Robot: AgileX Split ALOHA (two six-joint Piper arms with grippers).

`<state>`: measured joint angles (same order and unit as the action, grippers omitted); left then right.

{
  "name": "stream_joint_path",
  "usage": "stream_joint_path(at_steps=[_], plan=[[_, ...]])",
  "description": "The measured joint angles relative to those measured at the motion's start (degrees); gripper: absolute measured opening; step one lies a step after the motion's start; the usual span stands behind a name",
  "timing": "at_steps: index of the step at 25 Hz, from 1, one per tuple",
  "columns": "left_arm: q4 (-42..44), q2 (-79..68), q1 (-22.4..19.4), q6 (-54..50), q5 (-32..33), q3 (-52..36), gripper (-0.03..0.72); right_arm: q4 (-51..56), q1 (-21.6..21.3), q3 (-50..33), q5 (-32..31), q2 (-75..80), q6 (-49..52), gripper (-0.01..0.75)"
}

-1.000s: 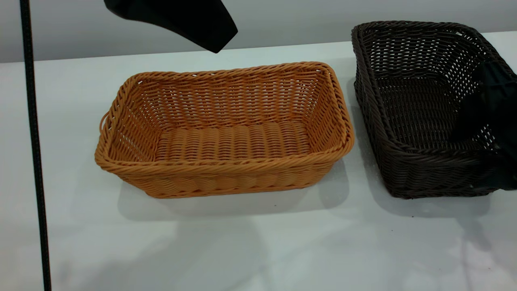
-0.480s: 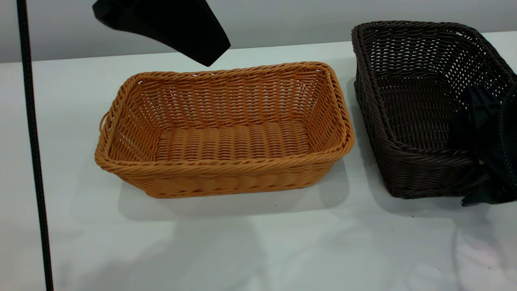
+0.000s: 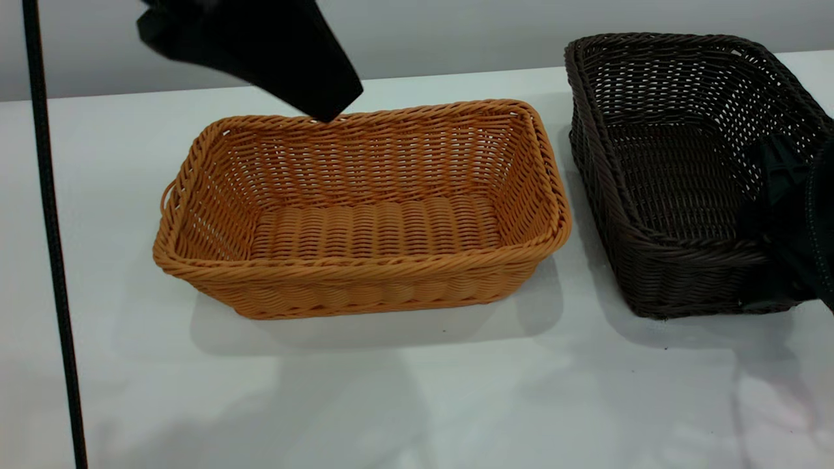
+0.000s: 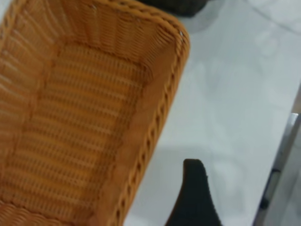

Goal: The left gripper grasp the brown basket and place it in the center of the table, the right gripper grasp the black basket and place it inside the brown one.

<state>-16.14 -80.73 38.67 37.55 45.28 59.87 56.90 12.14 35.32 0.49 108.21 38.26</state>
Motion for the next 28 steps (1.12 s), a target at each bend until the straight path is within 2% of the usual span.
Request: stream_joint_path(at_steps=[9,13,21,28], plan=[[0.0,0.0,0.0,-1.26,0.96,0.0,0.481,1.3,-0.31,-0.04,1.01,-0.83,-0.05,0.234],[0.0,0.0,0.0,-1.3,0.89,0.0,0.481,1.23,-2.62,-0.06,1.2,-3.06,-0.33,0.234],[0.0,0.0,0.0,-1.36,0.67,0.0,0.481,-2.5,-10.5,-0.06,-4.66,-9.64,-10.87,0.234],[0.0,0.0,0.0,-1.36,0.09,1.64,0.481,-2.71,-21.03,0.48,-15.39,-15.82,-25.6,0.234]])
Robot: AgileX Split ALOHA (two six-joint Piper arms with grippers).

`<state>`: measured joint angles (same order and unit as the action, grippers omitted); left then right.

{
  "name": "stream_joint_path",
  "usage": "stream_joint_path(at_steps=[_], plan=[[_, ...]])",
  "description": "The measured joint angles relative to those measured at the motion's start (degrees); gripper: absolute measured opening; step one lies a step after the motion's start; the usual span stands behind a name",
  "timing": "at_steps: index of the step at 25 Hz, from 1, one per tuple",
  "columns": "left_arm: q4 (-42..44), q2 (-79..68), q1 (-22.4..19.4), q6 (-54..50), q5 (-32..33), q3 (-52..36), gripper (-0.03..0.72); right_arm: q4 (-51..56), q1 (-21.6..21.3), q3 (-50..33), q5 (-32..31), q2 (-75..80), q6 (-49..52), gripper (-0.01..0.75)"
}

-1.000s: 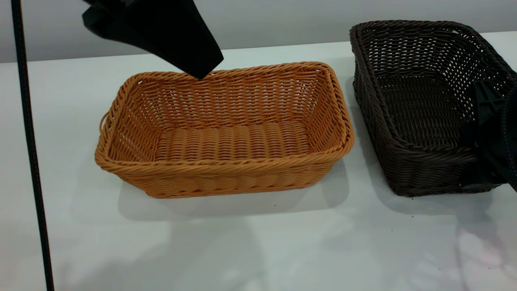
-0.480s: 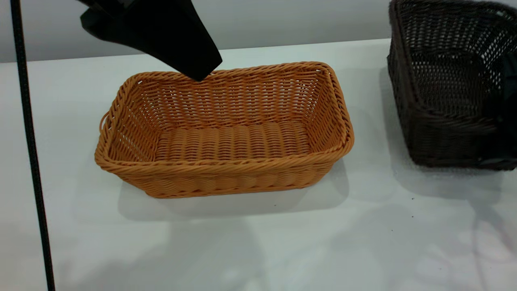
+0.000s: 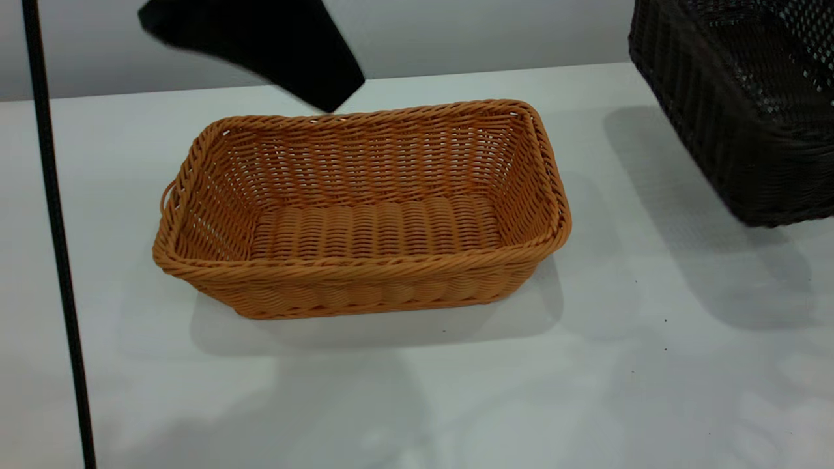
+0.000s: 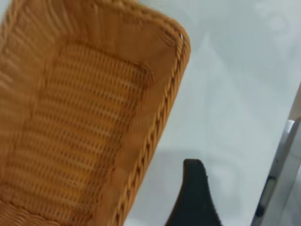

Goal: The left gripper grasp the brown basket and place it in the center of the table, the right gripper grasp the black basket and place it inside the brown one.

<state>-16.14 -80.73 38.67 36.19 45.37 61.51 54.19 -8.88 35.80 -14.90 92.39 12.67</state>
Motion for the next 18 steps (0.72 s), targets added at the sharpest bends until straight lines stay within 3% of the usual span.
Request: stream_joint_path(at_steps=[6,12,18], plan=[[-0.1,0.0,0.0,0.0,2.61,5.7,0.481,-4.94,-8.55,5.99,-13.66,-0.44,-13.06,0.234],[-0.18,0.0,0.0,0.0,5.09,10.77,0.481,-15.27,-8.84,15.2,-28.56,-0.39,-15.68,0.234],[-0.35,1.03,0.0,0.06,5.13,14.44,0.481,-23.23,-8.29,24.12,-37.27,-0.2,-15.61,0.234]])
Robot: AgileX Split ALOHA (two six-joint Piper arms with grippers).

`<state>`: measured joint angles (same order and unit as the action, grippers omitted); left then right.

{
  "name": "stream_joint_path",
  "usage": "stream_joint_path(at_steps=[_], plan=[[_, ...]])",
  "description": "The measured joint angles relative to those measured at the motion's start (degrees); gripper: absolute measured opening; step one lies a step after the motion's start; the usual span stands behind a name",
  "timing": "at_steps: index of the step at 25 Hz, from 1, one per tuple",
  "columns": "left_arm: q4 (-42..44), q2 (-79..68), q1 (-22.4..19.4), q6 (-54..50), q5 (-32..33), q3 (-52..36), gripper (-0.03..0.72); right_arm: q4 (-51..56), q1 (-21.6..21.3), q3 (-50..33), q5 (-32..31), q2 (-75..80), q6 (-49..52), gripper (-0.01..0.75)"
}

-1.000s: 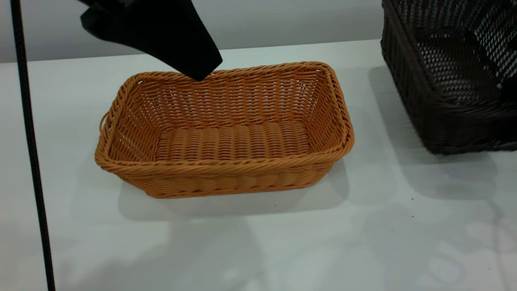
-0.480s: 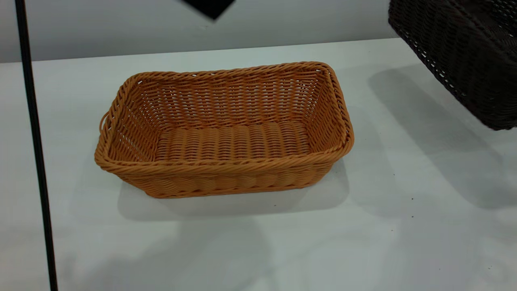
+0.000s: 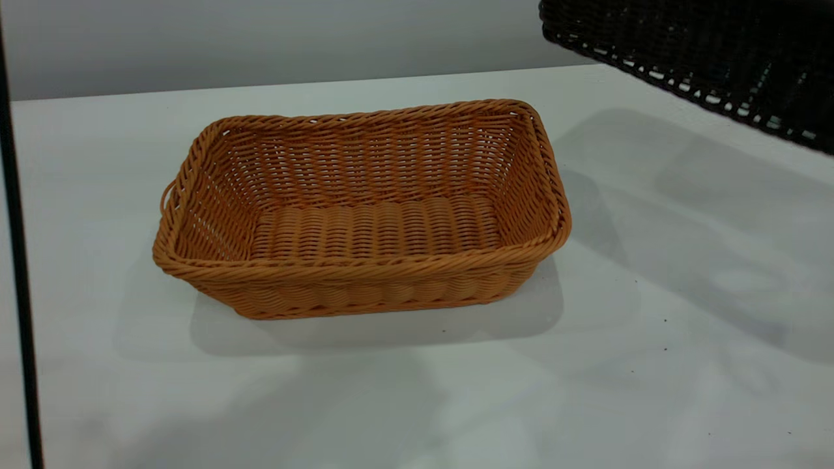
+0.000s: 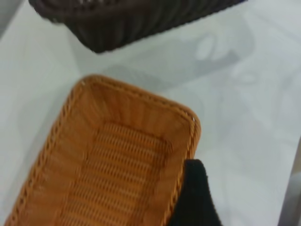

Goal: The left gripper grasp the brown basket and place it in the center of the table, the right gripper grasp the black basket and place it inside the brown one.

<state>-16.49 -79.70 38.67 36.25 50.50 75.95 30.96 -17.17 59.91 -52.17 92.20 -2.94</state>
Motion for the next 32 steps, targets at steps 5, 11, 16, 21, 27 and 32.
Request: stream_joint_path(at_steps=[5,11,16,21,27,32], plan=[[-0.27,0.11,0.0,0.05,-0.28,3.4,0.481,-4.54,4.66,3.39,-4.09,1.19,-1.42,0.234],[-1.34,0.11,0.0,0.1,-0.28,4.06,0.481,-10.51,13.52,5.99,-7.48,3.15,-1.47,0.234],[-3.96,0.11,0.0,0.1,-0.02,4.06,0.481,-9.91,19.82,10.28,-10.16,4.71,-2.61,0.234],[-4.25,0.11,0.0,0.3,-0.02,4.06,0.481,-7.88,24.62,15.24,-12.15,7.59,-4.66,0.234],[-4.31,0.11,0.0,0.6,-0.02,4.06,0.481,-5.84,29.49,19.37,-11.84,11.97,-4.95,0.234],[-4.36,0.11,0.0,0.6,0.05,4.06,0.481,-5.84,32.97,22.32,-11.82,16.1,-7.13,0.234]])
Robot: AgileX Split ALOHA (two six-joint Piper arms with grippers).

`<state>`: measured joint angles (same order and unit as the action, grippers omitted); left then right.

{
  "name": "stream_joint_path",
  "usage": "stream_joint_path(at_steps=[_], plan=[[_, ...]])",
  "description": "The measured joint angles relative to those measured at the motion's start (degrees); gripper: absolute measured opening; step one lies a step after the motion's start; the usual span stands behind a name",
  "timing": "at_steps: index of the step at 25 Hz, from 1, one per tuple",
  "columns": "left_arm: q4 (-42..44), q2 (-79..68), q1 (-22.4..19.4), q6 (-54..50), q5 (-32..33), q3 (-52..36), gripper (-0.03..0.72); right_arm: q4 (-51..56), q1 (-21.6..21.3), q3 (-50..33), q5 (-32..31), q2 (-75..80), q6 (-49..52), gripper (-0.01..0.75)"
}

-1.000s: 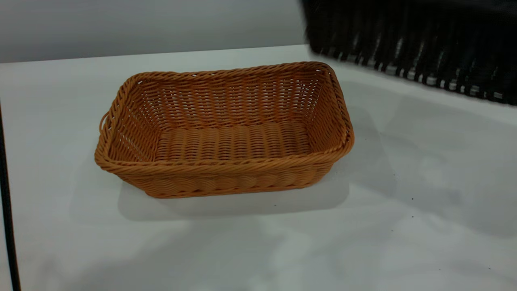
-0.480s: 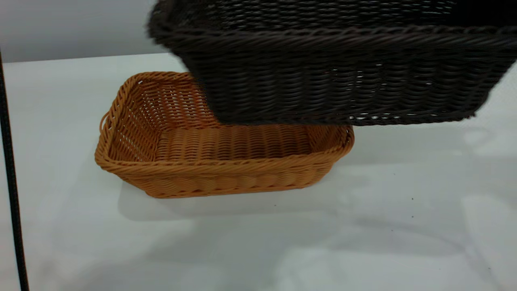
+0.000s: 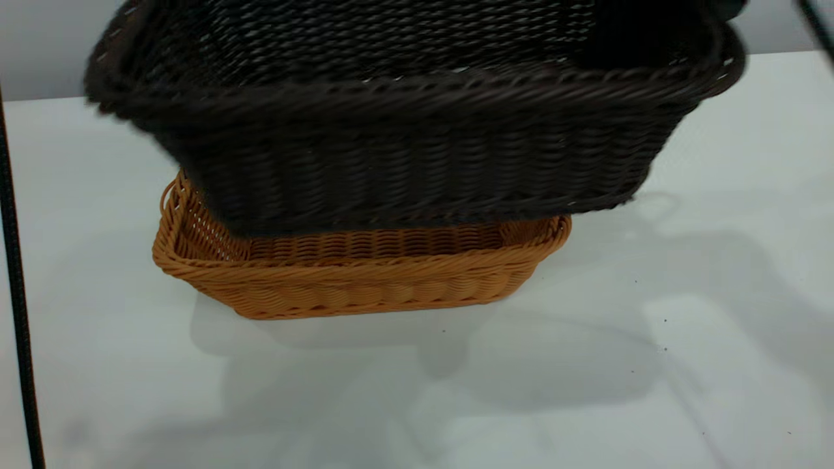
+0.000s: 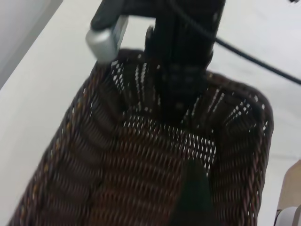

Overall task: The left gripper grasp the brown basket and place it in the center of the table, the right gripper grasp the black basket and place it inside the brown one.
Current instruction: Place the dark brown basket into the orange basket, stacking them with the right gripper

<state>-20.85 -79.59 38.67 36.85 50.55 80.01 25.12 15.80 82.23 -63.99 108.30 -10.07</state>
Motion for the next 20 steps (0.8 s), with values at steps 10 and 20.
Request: stream_joint_path(at_steps=[10,20], plan=[[-2.92,0.0,0.0,0.0,0.07,0.0,0.481,2.11,2.11,3.19,1.66,3.68,-0.33,0.234],[-2.86,-0.06,0.0,0.04,-0.27,-0.1,0.481,4.65,2.77,6.15,4.32,7.13,2.31,0.234]])
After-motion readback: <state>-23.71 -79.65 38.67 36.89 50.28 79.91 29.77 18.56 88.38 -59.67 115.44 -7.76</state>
